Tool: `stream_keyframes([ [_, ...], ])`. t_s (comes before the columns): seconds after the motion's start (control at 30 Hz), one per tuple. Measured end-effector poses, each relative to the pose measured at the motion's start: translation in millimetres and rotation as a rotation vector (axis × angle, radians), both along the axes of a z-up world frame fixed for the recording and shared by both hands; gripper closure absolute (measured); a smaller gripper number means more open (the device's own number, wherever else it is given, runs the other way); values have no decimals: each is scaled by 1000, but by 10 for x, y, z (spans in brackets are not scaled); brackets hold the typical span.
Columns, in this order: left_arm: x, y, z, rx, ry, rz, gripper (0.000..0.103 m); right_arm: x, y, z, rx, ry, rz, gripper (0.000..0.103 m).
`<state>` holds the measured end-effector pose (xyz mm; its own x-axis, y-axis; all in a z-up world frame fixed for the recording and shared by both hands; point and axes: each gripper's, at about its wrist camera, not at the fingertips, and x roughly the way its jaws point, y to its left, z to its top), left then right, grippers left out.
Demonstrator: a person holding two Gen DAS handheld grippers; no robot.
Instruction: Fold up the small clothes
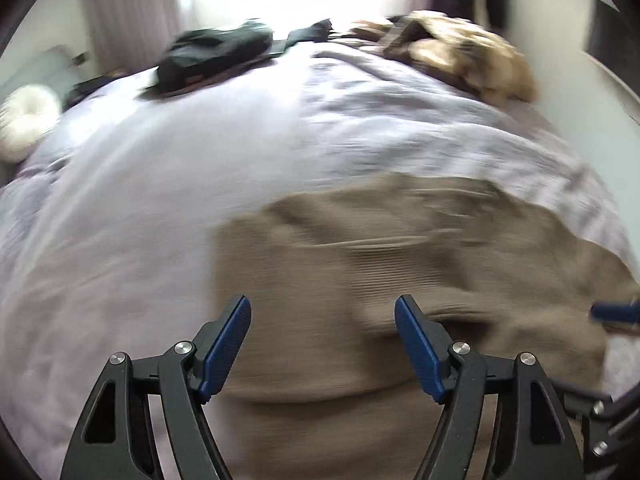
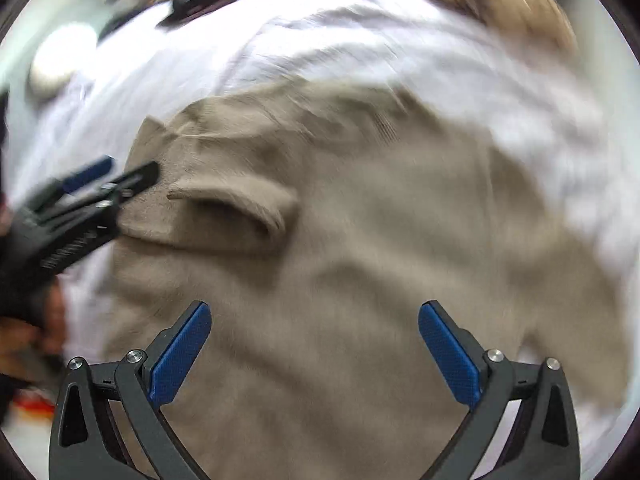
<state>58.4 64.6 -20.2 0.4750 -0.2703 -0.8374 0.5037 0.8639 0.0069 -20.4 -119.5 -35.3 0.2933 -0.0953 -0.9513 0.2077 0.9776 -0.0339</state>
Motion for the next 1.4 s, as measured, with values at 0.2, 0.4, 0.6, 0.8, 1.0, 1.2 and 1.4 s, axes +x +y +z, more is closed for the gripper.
stream_keyframes([
  [0.2, 108, 546, -253, 135, 11, 86, 28, 684, 586, -443, -358, 31, 275, 15],
  [0.4, 64, 616, -533, 212, 43, 94, 27, 797, 196, -452, -254, 11, 202, 96],
  [0.6, 96, 516, -587, 224, 33, 90, 27, 170, -1057, -160, 260, -249, -327, 96],
  [0.8, 176, 596, -438, 174, 73, 87, 27, -383, -1757, -744, 629, -245, -641, 91],
  [1.0, 708, 407, -489, 38, 241, 57, 28, -572, -1776, -837, 736, -294, -673, 51],
  [1.2, 857, 165, -558, 80, 236, 33, 28, -582, -1744, -773, 766, -287, -724, 47],
  [1.4, 884, 385, -546, 109, 260, 47, 28, -351, -996, -874, 953, -222, -573, 46],
])
